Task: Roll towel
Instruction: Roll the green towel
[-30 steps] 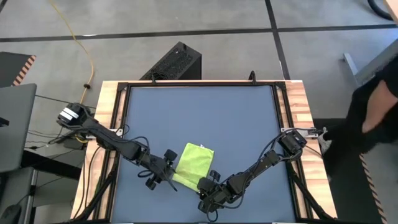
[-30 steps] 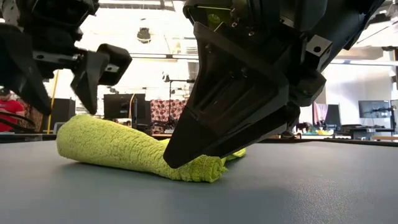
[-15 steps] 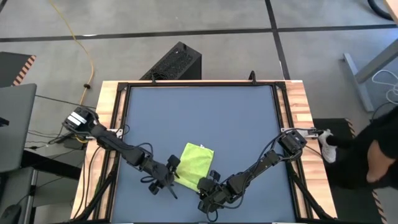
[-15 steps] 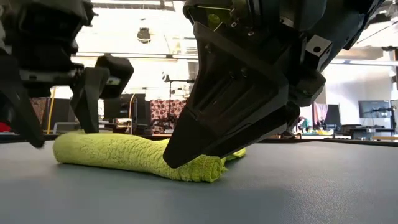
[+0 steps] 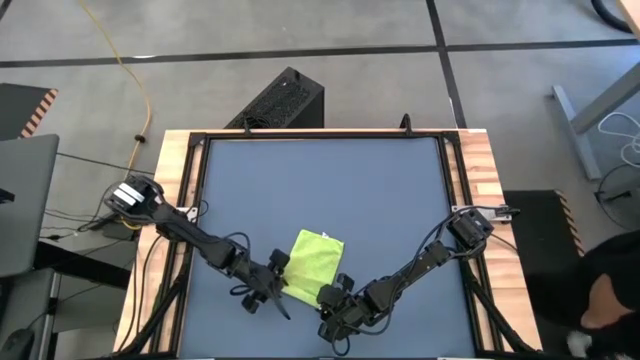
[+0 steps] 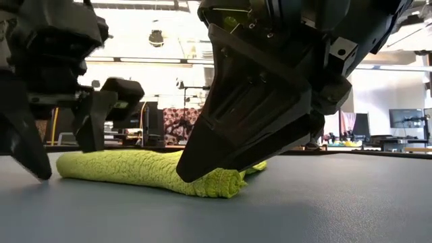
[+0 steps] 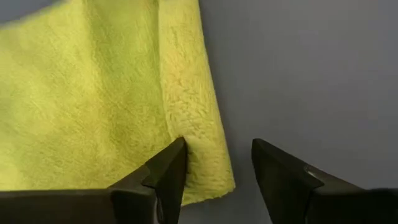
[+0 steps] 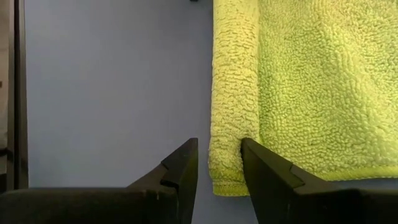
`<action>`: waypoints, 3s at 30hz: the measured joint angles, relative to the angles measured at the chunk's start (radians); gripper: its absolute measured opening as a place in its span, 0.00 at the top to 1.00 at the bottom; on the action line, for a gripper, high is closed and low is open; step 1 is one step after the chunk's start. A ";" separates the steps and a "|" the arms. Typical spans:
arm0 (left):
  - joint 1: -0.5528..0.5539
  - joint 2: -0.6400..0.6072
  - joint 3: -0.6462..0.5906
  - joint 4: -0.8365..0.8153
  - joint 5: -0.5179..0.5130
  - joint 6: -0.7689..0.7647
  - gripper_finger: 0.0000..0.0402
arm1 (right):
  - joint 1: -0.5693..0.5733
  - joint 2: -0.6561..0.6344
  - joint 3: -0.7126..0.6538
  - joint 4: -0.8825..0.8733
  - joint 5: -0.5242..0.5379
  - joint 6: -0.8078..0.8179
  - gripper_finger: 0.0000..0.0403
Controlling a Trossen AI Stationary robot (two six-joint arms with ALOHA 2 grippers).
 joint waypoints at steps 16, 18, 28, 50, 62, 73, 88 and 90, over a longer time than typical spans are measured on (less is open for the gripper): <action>0.015 0.043 0.002 -0.029 0.067 -0.216 0.98 | -0.001 -0.001 0.000 -0.017 -0.046 0.002 0.80; 0.024 0.043 0.002 -0.034 0.124 -0.233 0.98 | -0.002 -0.002 0.000 -0.019 -0.066 0.013 0.87; 0.096 0.048 0.001 -0.045 0.449 -0.364 1.00 | -0.056 -0.015 0.001 0.032 -0.306 0.087 0.96; 0.130 0.046 0.000 -0.130 0.621 -0.502 0.93 | -0.223 -0.016 -0.051 0.131 -0.614 0.324 0.97; 0.154 -0.107 -0.007 -0.135 0.554 -0.432 0.72 | -0.218 -0.021 -0.066 0.079 -0.587 0.391 0.97; 0.111 -0.262 -0.003 -0.348 0.358 -0.230 0.71 | -0.219 -0.019 -0.067 0.073 -0.575 0.383 0.97; 0.049 -0.253 -0.001 0.000 0.211 -0.066 0.64 | -0.223 -0.017 -0.067 0.073 -0.572 0.371 0.97; 0.046 -0.225 0.000 0.004 0.204 -0.051 0.59 | -0.227 -0.017 -0.067 0.073 -0.572 0.371 0.97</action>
